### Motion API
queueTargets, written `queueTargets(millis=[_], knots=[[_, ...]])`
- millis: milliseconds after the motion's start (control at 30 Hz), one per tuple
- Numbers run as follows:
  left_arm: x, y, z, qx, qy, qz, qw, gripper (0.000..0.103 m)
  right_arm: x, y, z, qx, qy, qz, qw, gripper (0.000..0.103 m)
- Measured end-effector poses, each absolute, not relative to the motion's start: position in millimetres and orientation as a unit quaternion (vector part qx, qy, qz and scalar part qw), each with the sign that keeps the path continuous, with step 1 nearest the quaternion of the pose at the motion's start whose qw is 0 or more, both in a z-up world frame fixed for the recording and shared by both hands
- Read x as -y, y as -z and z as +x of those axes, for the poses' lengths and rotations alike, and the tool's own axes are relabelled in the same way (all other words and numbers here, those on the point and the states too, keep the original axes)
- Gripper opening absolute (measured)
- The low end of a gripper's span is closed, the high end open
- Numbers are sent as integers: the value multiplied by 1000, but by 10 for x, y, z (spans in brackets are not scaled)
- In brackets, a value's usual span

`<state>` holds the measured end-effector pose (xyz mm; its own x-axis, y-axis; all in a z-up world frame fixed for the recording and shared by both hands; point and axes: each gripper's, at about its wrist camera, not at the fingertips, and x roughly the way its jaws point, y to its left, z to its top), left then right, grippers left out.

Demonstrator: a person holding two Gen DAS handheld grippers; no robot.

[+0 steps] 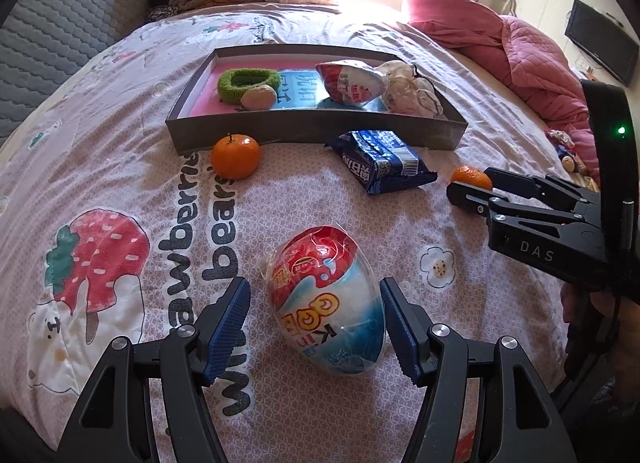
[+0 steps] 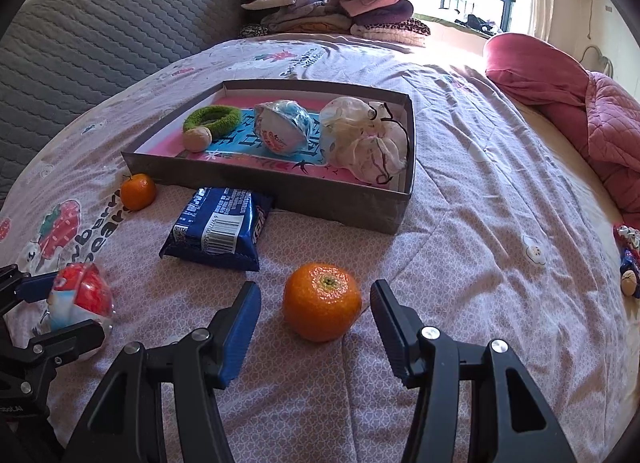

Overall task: Organize objects
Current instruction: 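Grasp the red-white egg toy with the left tool while the right tool grasps the orange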

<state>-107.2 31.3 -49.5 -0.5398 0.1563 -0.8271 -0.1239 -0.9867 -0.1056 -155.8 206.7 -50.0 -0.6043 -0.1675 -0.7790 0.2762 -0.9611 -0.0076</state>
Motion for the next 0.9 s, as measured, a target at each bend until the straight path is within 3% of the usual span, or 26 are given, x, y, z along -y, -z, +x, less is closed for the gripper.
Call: queueTargets(millis=[233, 333, 400, 900], knots=[[-259, 543, -1098, 27, -877, -473, 80, 67, -2040, 545, -1595, -71, 891, 432, 124, 53], [-223, 533, -1112, 34, -878, -469, 83, 67, -2026, 570, -1606, -74, 888, 437, 124, 46], [-216, 534, -1122, 37, -878, -470, 88, 59, -2032, 575, -1607, -76, 887, 438, 121, 41], [-312, 380, -1020, 8, -891, -441, 106, 55, -2012, 492, -1469, -55, 886, 434, 155, 41]])
